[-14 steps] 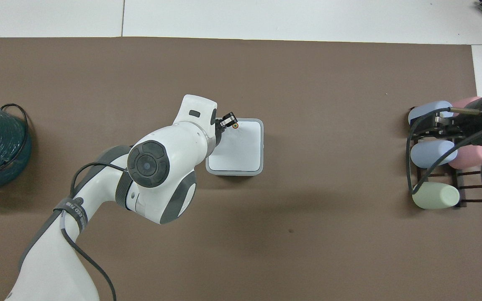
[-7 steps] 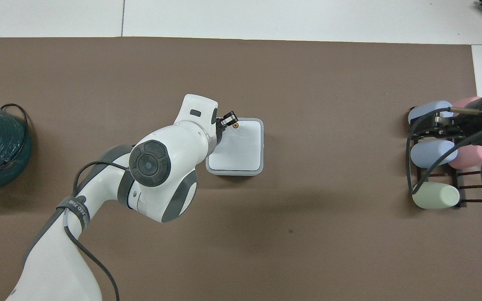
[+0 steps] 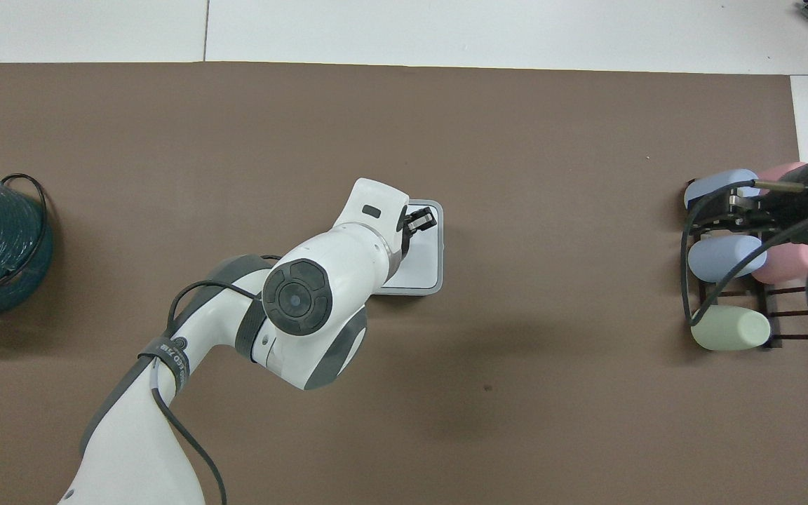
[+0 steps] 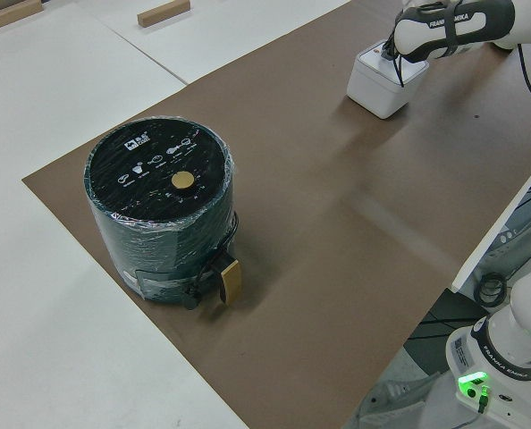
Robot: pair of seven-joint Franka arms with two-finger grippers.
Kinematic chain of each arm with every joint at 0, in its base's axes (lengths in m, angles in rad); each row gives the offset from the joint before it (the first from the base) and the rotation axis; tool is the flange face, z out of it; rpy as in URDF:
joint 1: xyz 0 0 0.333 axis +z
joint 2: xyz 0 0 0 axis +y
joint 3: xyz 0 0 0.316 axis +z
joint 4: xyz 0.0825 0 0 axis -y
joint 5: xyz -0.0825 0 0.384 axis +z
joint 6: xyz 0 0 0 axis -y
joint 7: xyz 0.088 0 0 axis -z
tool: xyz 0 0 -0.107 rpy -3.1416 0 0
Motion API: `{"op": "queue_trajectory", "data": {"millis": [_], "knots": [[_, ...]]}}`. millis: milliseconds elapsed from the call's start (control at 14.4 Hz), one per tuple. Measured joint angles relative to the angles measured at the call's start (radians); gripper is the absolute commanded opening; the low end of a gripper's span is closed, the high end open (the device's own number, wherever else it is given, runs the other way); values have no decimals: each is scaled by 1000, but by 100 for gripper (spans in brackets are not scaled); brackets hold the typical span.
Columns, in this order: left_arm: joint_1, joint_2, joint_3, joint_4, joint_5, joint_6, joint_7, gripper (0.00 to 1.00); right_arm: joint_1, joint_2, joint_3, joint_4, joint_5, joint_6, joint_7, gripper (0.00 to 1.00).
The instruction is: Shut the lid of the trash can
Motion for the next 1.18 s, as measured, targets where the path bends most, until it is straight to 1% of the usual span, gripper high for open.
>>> {"op": "queue_trajectory", "data": {"millis": [139,278,487,765,974,1183], "knots": [[0,1,1,7,0,-18,0,8,0,0,0,0,0,0,0,100],[0,4,3,39,0,-86,0,8,0,0,0,0,0,0,0,100],[8,-2,2,97,0,-261,0,8,0,0,0,0,0,0,0,100],[45,-52,4,105,0,-464,34,8,0,0,0,0,0,0,0,100],[100,-112,5,108,0,-652,149,8,0,0,0,0,0,0,0,100],[193,-174,8,148,0,-895,352,9,0,0,0,0,0,0,0,100]]}}
